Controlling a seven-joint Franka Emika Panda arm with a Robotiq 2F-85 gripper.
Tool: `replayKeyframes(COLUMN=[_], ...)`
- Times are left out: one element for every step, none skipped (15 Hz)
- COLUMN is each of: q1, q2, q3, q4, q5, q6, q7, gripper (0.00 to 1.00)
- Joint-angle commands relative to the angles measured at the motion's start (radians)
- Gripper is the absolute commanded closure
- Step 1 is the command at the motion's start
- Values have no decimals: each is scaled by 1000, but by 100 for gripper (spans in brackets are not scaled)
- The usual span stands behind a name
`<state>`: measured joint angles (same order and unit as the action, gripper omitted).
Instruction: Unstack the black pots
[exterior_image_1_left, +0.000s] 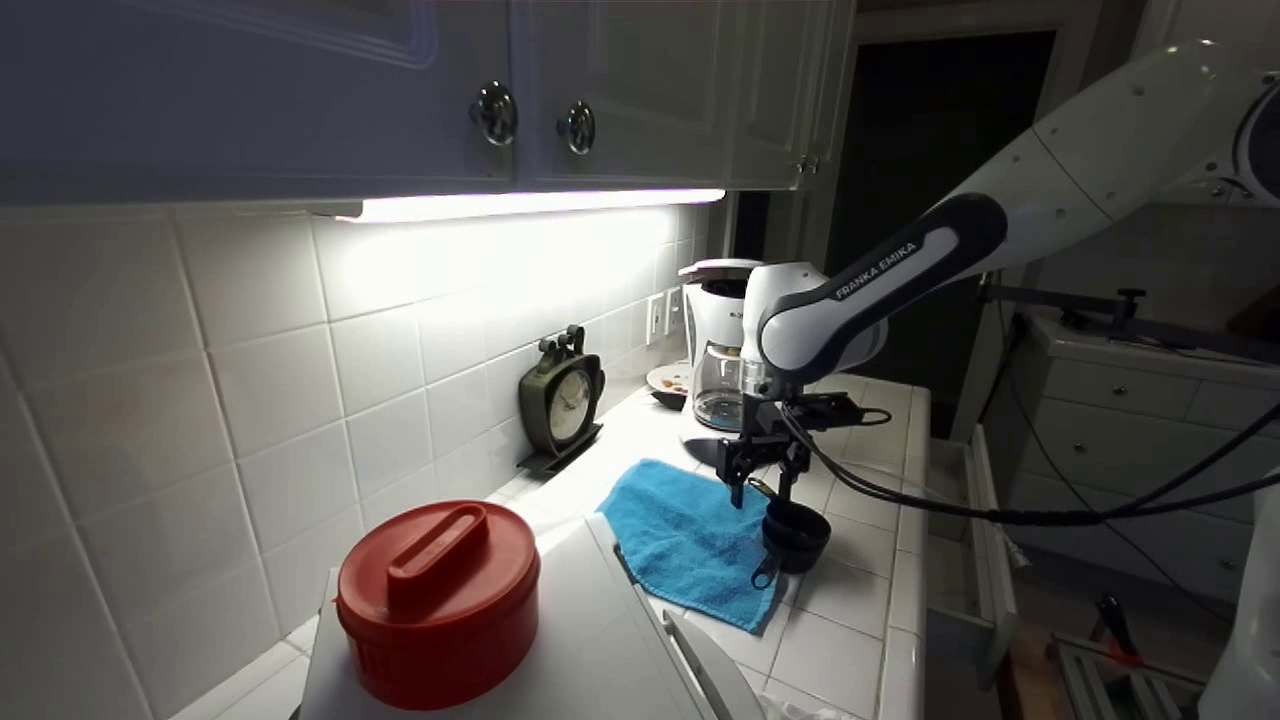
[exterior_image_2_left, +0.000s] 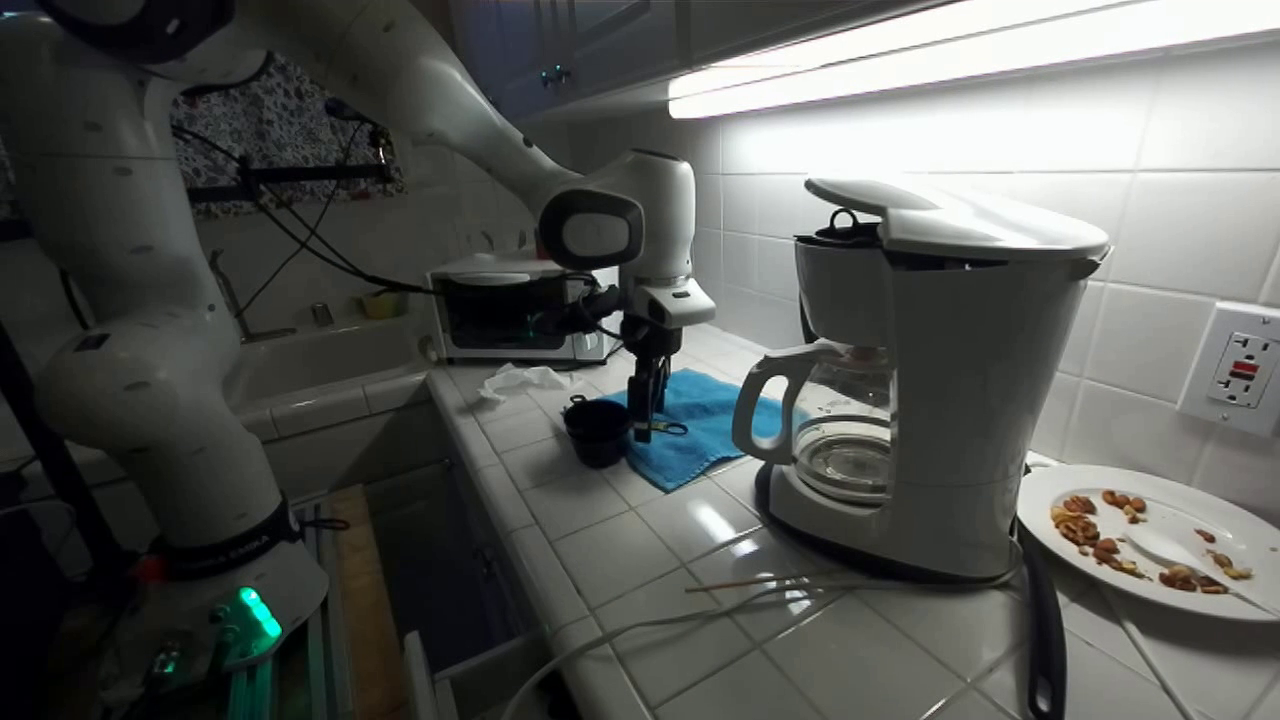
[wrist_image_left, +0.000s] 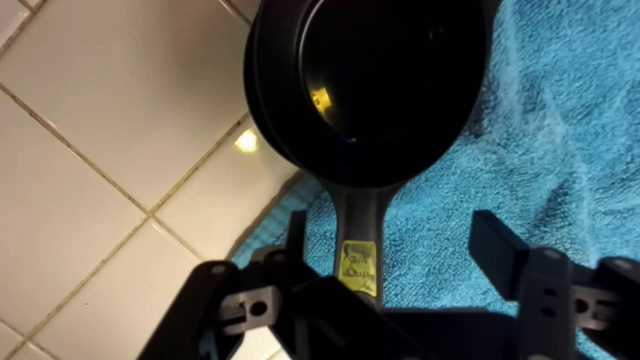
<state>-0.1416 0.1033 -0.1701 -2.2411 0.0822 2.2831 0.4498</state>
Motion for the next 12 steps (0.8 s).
replayKeyframes(q1=[5,5,4,4,3,3,2,1,1,1,0,0], q2=[3,2,1,-1,-6,-10,-16,-22,-27,-35,-41,-49], q3=[0,-1,-1,-1,-1,-2,-3,-4,-5,-6,-6,-6], q4=[6,5,4,4,2,2,2,2,2,2,1,1], q5=[5,2,3,3,5,7,8,4,3,1,0,0], q6=[13,14,14,14,11,6,-4,-9,-14,-21,-24,-30], q7=[29,33,35,37,37,37,37,42,45,47,47,48], gripper=[47,55,61,67,75,81,90,95,96,92,92,92])
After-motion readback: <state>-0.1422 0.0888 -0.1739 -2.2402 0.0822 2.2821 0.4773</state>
